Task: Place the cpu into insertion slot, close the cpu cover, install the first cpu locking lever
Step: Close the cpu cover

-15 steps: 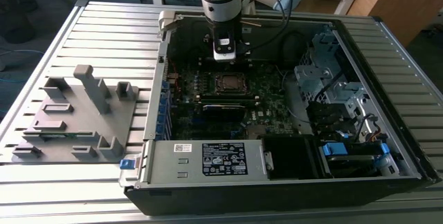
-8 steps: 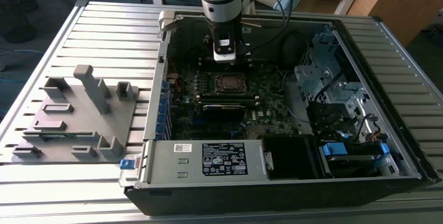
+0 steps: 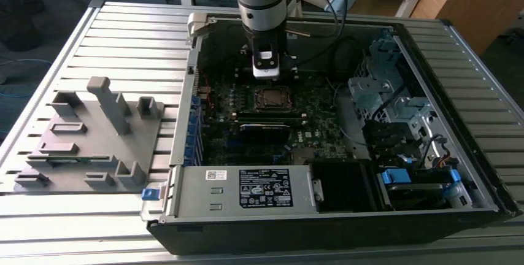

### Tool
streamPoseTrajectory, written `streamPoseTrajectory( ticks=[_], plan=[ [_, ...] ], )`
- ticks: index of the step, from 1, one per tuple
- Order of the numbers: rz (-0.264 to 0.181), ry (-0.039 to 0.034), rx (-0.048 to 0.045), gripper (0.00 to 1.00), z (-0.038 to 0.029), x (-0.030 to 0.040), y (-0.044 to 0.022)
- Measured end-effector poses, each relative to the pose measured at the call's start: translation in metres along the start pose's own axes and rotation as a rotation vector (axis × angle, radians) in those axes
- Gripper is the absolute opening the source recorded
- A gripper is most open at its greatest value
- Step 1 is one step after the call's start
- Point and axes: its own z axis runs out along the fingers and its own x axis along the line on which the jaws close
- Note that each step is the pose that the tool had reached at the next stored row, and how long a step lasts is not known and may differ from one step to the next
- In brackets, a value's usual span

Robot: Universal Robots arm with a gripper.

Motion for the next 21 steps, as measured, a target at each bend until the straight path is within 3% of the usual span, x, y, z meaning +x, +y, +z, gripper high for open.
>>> streamPoseTrajectory(
  ticks=[12,17,21],
  plan=[
    [0.000,0.0008,0.0008,0.10,0.0000,-0.0006,-0.0009],
    [0.004,0.0343,0.0228,0.10,0.0006,-0.0006,-0.0009],
    [0.004,0.0368,0.0246,0.10,0.0006,-0.0005,-0.0009]
  ],
)
